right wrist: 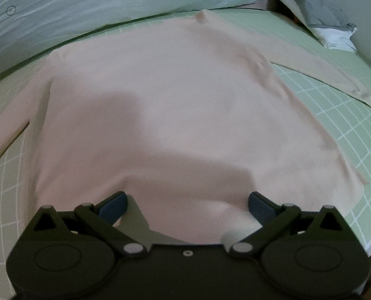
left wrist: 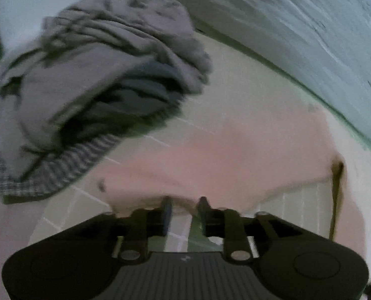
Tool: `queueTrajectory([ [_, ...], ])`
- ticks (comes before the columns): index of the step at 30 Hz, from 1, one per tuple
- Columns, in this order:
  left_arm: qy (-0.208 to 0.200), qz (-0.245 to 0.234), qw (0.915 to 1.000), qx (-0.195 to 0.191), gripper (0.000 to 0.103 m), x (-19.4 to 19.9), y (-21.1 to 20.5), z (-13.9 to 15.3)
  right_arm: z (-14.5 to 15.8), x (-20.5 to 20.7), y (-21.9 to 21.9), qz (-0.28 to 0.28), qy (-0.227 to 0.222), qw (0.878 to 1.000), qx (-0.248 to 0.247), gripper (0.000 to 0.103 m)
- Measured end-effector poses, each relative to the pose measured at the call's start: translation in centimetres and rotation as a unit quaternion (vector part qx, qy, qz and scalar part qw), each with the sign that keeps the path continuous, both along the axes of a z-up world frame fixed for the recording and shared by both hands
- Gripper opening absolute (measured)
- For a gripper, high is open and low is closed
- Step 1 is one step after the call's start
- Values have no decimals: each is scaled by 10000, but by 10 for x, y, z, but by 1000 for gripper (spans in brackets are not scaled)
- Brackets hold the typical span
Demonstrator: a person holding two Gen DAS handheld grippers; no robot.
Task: Fold clothes
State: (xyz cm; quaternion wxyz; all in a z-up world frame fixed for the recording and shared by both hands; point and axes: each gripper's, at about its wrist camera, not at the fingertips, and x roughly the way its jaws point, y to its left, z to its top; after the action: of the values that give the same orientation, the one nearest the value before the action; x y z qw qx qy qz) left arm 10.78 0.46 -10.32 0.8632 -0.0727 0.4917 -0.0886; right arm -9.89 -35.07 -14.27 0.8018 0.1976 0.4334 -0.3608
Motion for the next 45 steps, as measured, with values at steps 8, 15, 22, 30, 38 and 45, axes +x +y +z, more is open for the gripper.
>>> queueTrajectory([
  [8,43,88,9990,439,41,15,6,-18,1,1,2,174,-22,9998,-34,103],
  [15,-33,-137,9968,792,42,-3,0,-20,0,-3,4,255,-86,9996,-97,103],
  [22,-33,-158,9969,768,55,-22,4,-22,0,-5,9,274,-117,9995,-138,103],
  [30,97,37,9963,859,78,-44,7,-26,-1,-7,10,294,-164,9993,-190,103],
  [38,192,855,9942,630,78,-62,30,-19,-2,-9,8,481,-207,9984,-225,103],
  [45,244,907,9930,722,54,-56,42,-19,-1,-10,1,949,-199,9951,-185,103],
])
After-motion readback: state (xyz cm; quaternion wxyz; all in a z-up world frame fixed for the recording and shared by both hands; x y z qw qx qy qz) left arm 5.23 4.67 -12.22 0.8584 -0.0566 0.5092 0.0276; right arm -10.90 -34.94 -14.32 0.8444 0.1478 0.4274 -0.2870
